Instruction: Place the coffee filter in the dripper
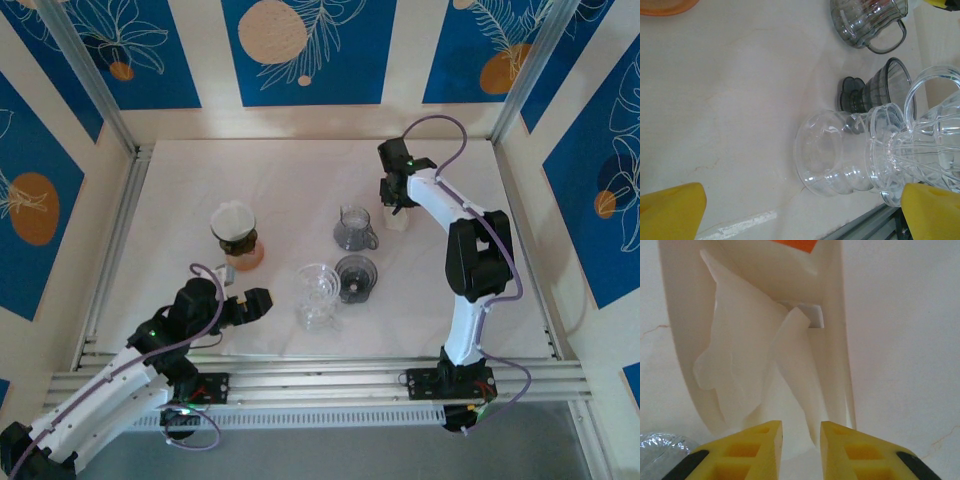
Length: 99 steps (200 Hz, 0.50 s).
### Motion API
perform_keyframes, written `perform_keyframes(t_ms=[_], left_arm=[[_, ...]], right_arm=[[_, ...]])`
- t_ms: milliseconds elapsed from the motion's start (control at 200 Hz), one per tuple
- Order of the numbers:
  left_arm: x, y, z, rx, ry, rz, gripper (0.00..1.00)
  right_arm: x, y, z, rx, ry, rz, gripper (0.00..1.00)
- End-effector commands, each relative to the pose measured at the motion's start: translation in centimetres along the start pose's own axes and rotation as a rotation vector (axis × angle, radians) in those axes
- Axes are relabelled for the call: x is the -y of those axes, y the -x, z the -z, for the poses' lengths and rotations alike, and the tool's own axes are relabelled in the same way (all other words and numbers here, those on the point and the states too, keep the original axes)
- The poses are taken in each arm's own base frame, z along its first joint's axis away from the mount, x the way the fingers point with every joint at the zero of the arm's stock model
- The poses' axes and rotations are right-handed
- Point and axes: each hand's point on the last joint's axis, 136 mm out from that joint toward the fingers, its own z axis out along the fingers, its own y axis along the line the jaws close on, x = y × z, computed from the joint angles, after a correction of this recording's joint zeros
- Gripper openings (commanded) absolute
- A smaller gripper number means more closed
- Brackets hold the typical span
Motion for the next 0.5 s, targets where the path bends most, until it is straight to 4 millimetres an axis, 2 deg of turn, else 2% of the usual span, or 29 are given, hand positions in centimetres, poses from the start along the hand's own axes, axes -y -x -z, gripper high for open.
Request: perform_keyframes(t_ms=[0, 95, 285, 490], left_arm=[[0.7, -0.1, 0.1, -0.006, -0.028, -0.023, 1.0], [0.7, -0.1, 0.1, -0.008, -0.028, -0.022, 1.0], [0.7, -0.2, 0.1, -0.008, -0.029, -0.022, 1.0], [0.7, -0.2, 0.2, -0.009, -0.032, -0.022, 1.0]], right_arm=[[0.2, 0.7, 0.1, 0.014, -0.024, 0.014, 0.25], [0.3, 0.7, 0.1, 0.015, -0.031, 0.016, 0.2], [0.3, 0.9, 0.9, 0.046, -0.031, 0.024, 0.0], [0.6, 0.8, 3.1, 0.085, -0.02, 0.011, 0.0]])
